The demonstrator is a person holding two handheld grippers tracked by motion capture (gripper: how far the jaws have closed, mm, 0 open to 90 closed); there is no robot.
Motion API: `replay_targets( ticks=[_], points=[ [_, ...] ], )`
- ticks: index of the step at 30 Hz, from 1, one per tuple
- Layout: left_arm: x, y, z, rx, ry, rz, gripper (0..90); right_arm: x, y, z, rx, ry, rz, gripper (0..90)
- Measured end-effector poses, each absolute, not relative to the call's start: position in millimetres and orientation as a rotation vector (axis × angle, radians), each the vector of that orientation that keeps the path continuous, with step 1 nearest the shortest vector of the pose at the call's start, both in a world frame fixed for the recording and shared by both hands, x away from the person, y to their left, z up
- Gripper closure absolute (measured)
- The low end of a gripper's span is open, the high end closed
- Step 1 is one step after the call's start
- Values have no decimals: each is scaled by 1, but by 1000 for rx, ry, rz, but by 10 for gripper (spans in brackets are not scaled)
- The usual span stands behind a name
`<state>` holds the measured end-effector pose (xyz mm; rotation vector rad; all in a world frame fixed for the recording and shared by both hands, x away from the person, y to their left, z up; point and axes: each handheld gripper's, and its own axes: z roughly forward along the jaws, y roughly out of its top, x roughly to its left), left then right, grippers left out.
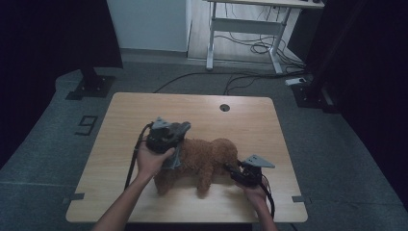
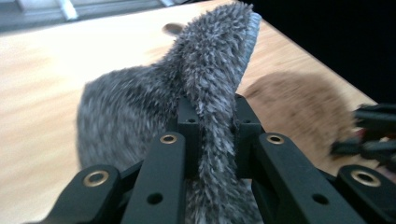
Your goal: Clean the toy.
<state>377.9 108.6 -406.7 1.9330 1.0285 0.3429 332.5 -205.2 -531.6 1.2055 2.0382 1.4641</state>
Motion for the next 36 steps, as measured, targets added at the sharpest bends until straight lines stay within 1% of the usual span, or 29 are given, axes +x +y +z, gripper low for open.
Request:
replay_targets(
  ticks=[2, 5, 8, 10, 12, 14, 16, 18, 19, 20, 22, 23, 25, 26, 31, 36],
  points=[
    [380, 87, -401, 1960, 989, 333, 780, 332, -204, -531, 1201, 2040, 1457, 550],
    [386, 45, -396, 2001, 924, 293, 780, 332, -204, -531, 1191, 2038, 1455, 548],
    [390, 6, -397, 2026, 879, 270, 780, 332, -204, -531, 1178, 2037, 1454, 547],
    [392, -18, -404, 2068, 857, 262, 778, 331, -203, -530, 1173, 2038, 1449, 545],
    [394, -38, -420, 2141, 843, 267, 777, 331, -203, -530, 1168, 2038, 1445, 543],
    [394, -47, -435, 2188, 838, 283, 772, 330, -204, -530, 1169, 2043, 1438, 542],
    [394, -45, -444, 2160, 846, 274, 774, 332, -204, -531, 1183, 2052, 1424, 542],
    [396, -38, -444, 2138, 885, 235, 780, 332, -205, -533, 1185, 2052, 1437, 541],
    [396, -34, -441, 2137, 903, 236, 782, 332, -205, -533, 1178, 2056, 1436, 541],
    [396, -31, -439, 2143, 910, 252, 782, 331, -204, -532, 1171, 2054, 1435, 541],
    [397, -19, -435, 2182, 930, 354, 781, 331, -203, -532, 1169, 2053, 1429, 542],
    [399, -11, -435, 2192, 945, 379, 781, 331, -203, -532, 1172, 2050, 1432, 542],
    [404, 9, -436, 2165, 1002, 333, 782, 331, -204, -532, 1170, 2053, 1437, 543],
    [405, 14, -436, 2155, 1013, 325, 784, 331, -204, -532, 1165, 2056, 1437, 543],
    [410, 55, -430, 2099, 1086, 342, 787, 331, -203, -532, 1161, 2054, 1436, 543],
    [409, 94, -432, 2038, 1149, 328, 786, 330, -202, -532, 1157, 2053, 1435, 543]
  ],
)
